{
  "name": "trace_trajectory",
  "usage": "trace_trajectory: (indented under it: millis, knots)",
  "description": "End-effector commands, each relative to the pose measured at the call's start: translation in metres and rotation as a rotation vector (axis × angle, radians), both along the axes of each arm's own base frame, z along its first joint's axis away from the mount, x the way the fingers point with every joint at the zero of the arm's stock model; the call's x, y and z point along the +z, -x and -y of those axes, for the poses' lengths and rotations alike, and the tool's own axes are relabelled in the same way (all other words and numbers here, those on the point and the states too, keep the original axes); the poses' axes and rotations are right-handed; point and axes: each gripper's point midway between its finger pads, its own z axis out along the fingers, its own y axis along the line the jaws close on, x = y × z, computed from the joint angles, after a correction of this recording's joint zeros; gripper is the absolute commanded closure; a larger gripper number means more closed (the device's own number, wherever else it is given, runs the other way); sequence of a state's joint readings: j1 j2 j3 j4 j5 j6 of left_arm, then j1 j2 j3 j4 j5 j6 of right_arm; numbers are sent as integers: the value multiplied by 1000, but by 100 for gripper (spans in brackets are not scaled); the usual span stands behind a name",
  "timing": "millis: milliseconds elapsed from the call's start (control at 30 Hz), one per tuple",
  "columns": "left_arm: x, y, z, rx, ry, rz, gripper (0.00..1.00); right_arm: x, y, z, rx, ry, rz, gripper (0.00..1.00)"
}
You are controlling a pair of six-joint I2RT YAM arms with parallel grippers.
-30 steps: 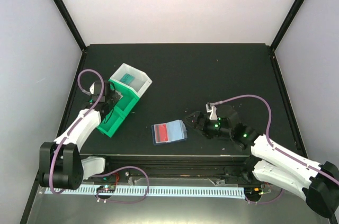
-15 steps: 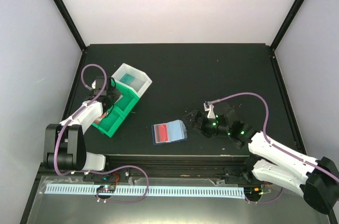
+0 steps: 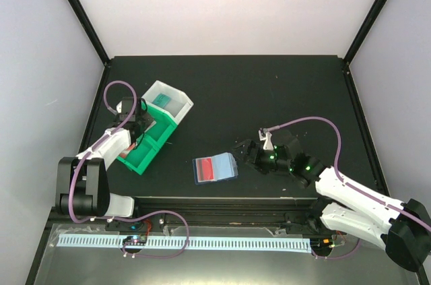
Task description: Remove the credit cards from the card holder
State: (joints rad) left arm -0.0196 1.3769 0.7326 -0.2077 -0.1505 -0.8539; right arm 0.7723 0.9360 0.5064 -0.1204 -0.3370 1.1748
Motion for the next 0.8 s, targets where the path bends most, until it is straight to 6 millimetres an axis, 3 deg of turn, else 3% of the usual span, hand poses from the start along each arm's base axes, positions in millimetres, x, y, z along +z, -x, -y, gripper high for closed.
trace_trajectory:
  millis: [0, 400, 467, 767]
  knots:
    - [24, -12, -10, 12, -51, 51, 93, 8, -2, -1, 6, 0, 18, 0]
    - [45, 6, -19, -1, -139, 9, 67, 9, -4, 1, 5, 19, 40, 0]
    - [60, 10, -17, -22, -149, 41, 60, 7, -3, 1, 16, 22, 49, 0]
    - [88, 42, -7, -157, -234, 56, 21, 1, 5, 0, 117, 64, 125, 0]
